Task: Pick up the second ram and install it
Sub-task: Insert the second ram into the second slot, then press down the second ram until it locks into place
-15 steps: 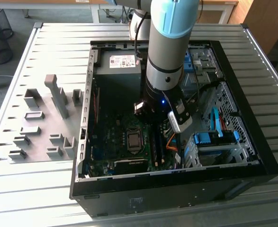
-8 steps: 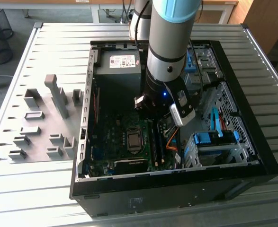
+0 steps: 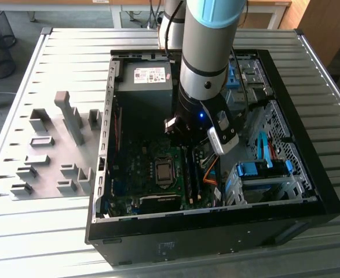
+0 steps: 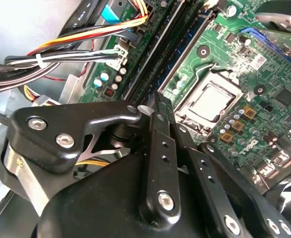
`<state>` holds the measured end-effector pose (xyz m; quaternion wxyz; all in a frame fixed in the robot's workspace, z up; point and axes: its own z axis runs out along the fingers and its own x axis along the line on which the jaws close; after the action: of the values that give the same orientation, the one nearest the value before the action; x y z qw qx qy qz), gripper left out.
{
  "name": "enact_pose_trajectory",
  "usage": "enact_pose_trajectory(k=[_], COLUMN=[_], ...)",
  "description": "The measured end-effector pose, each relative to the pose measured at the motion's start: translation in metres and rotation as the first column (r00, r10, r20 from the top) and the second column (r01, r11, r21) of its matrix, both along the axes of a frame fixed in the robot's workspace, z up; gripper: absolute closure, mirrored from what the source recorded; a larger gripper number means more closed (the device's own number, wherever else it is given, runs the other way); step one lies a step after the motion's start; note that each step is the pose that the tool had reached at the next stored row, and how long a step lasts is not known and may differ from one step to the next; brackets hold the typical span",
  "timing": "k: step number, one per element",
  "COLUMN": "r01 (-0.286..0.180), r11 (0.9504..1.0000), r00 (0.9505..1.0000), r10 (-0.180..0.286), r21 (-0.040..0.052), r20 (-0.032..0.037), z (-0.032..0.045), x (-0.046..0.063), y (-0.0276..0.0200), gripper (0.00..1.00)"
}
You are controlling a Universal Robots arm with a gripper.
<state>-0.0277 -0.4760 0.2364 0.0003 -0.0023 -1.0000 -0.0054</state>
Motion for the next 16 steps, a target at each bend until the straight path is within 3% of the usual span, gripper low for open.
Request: enact_pose_trajectory(k=[9,16], r01=[0.0,0.0], r11=[1.0,1.0], r00=[1.0,1.0], r10=[0.0,0.0], r21=[0.0002,-0.0008], r20=[0.0,-0.0005], z=[-0.0117,-0.0166], x=[0.0,0.0], y=[0.0,-0.0002], gripper=[0.9,0.9])
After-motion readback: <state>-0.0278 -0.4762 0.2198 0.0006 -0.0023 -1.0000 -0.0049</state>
